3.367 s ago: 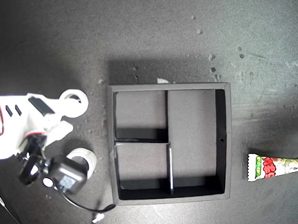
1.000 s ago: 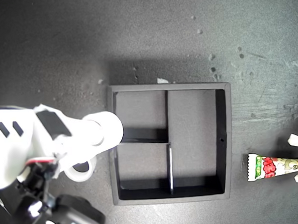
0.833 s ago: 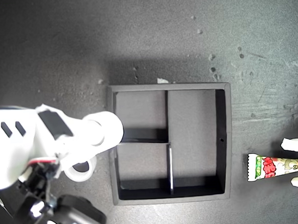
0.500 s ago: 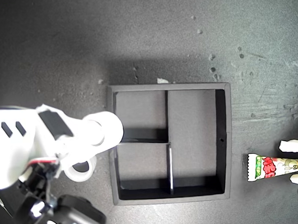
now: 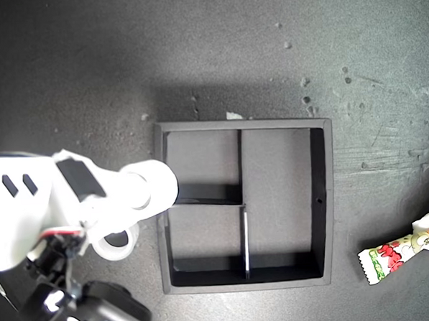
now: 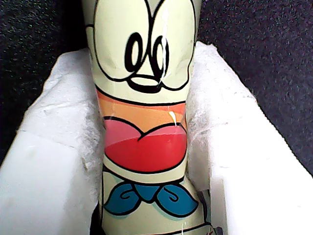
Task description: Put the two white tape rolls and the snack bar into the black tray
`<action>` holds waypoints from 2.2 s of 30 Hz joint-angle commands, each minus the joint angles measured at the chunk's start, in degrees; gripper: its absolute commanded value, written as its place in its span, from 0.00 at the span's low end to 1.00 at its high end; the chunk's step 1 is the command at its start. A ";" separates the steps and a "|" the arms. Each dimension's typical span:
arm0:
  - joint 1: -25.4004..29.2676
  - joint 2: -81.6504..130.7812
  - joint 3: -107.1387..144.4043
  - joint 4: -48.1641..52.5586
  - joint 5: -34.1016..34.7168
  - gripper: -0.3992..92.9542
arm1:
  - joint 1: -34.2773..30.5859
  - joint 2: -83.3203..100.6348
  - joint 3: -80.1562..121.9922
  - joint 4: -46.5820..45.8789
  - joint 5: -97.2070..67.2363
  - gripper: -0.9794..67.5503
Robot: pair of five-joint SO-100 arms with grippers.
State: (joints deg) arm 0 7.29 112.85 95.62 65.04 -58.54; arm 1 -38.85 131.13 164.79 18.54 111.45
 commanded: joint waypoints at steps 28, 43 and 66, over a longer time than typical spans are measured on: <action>10.20 -20.92 -17.40 -3.43 -13.36 0.00 | 29.00 5.89 -33.66 3.69 -89.91 0.01; 15.29 -31.29 -21.80 -6.24 -16.35 0.00 | 29.44 -30.67 -58.36 4.13 -90.62 0.01; 14.24 -39.55 -25.84 -6.06 -16.17 0.00 | 29.79 -46.85 -67.94 5.89 -88.77 0.01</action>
State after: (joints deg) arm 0 21.36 72.95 72.69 59.59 -74.36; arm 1 -9.14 83.85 98.53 23.82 21.88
